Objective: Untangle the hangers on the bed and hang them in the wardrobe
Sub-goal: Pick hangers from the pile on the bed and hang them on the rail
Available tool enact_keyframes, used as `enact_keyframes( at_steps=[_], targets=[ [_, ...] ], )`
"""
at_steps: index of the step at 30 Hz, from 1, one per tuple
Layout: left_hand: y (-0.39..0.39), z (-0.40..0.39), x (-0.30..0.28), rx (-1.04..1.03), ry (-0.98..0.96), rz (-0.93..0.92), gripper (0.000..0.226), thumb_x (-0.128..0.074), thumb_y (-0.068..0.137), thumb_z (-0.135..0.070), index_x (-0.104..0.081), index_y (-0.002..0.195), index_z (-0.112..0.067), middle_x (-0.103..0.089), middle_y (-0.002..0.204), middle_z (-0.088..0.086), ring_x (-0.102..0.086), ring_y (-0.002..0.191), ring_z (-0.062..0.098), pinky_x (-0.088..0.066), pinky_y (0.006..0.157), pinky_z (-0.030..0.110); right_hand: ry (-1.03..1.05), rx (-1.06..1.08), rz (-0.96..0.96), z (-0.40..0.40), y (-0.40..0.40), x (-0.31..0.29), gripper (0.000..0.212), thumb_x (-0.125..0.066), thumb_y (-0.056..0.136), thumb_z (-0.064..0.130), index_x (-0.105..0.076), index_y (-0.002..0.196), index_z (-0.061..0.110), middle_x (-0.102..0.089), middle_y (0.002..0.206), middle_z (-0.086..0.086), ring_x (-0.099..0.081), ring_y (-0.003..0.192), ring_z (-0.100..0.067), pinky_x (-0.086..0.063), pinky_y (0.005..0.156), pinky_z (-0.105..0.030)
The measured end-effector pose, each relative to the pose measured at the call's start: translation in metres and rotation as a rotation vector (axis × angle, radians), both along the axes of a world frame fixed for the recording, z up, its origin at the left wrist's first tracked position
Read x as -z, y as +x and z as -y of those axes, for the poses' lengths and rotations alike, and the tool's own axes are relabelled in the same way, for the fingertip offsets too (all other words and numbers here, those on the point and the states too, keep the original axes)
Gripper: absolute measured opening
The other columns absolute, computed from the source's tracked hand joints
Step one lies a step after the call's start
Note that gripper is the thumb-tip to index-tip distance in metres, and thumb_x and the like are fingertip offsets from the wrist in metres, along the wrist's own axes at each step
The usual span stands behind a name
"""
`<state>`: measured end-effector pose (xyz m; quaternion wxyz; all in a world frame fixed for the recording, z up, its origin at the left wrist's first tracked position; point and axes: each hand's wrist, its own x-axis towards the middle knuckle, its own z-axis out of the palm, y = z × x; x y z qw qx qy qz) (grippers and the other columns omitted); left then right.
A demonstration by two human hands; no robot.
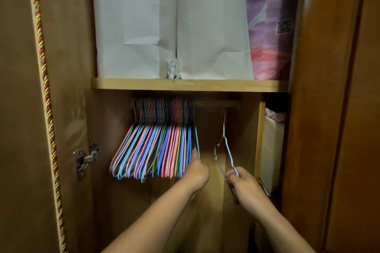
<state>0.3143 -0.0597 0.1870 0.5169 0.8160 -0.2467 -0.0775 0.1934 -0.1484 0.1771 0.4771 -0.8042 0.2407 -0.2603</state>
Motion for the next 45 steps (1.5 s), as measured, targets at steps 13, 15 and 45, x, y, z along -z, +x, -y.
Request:
enact_keyframes(
  at_steps=[13,15,45],
  targets=[
    [0.031,-0.097,-0.020,-0.117,0.025,0.153,0.028,-0.046,0.100,-0.017,-0.051,0.127,-0.025,-0.059,0.077,0.001,-0.051,0.054,0.013,-0.039,0.047,0.023,-0.157,-0.060,0.057,0.010,0.084,-0.022,0.028,-0.040,0.103,0.041,-0.058,0.101,0.020,-0.058,0.095,-0.003,-0.060,0.089,-0.023,-0.055,0.088,-0.052],
    [0.034,-0.107,-0.017,-0.127,0.045,0.140,0.030,-0.048,0.099,-0.017,-0.051,0.128,-0.024,-0.061,0.079,0.001,-0.053,0.054,0.013,-0.039,0.049,0.023,-0.147,-0.055,0.015,0.013,0.106,-0.012,0.033,-0.039,0.103,0.046,-0.055,0.115,0.020,-0.060,0.109,-0.004,-0.060,0.095,-0.023,-0.055,0.090,-0.051],
    [-0.103,-0.189,0.050,-0.597,-0.088,-0.091,0.018,-0.055,0.097,-0.012,-0.066,0.106,-0.023,-0.067,0.088,0.003,-0.061,0.066,0.014,-0.053,0.063,0.033,-0.347,-0.264,0.343,-0.112,0.060,0.033,0.021,-0.061,0.084,0.017,-0.070,0.103,0.021,-0.059,0.116,-0.007,-0.048,0.117,-0.033,-0.030,0.103,-0.040]
  ],
)
